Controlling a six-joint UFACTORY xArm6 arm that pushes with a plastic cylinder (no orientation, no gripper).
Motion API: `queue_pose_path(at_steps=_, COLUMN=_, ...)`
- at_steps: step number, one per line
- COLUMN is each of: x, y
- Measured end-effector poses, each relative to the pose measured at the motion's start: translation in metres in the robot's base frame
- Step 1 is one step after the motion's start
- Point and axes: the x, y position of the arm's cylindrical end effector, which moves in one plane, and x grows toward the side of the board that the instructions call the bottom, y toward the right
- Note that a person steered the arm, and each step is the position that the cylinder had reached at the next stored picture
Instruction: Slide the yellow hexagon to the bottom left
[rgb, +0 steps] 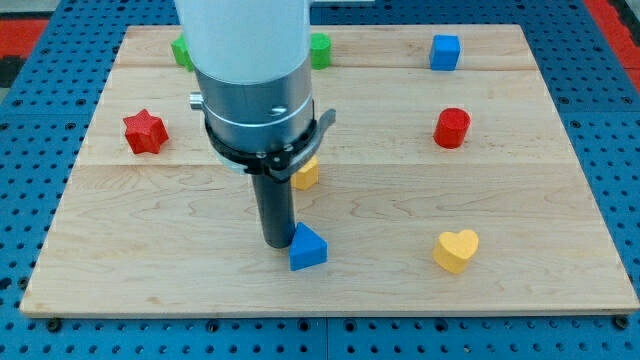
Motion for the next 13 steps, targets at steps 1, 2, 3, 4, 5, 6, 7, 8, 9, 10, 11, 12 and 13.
queue_pose_path(at_steps=1, x=-0.025, y=0.031)
queue_pose_path(at_steps=2, x=-0.053, y=0.052)
queue_pose_path(at_steps=3, x=-0.094, y=0.051)
queue_pose_path(at_steps=4, x=-0.114, y=0.029)
queue_pose_path(at_steps=5, x=-0.097, y=-0.055)
queue_pose_path(at_steps=6, x=-0.060, y=-0.070)
queue_pose_path(at_steps=7, x=-0.078, y=-0.023)
queue_pose_path(at_steps=8, x=-0.070, y=0.012)
queue_pose_path(at_steps=9, x=-0.039, y=0.026)
queue_pose_path(at_steps=10, x=-0.042, y=-0.058)
queue_pose_path(at_steps=11, x=-0.055, y=-0.142)
queue_pose_path(at_steps=12, x=-0.071, y=-0.142)
queue_pose_path(at_steps=13, x=-0.093, y=-0.145)
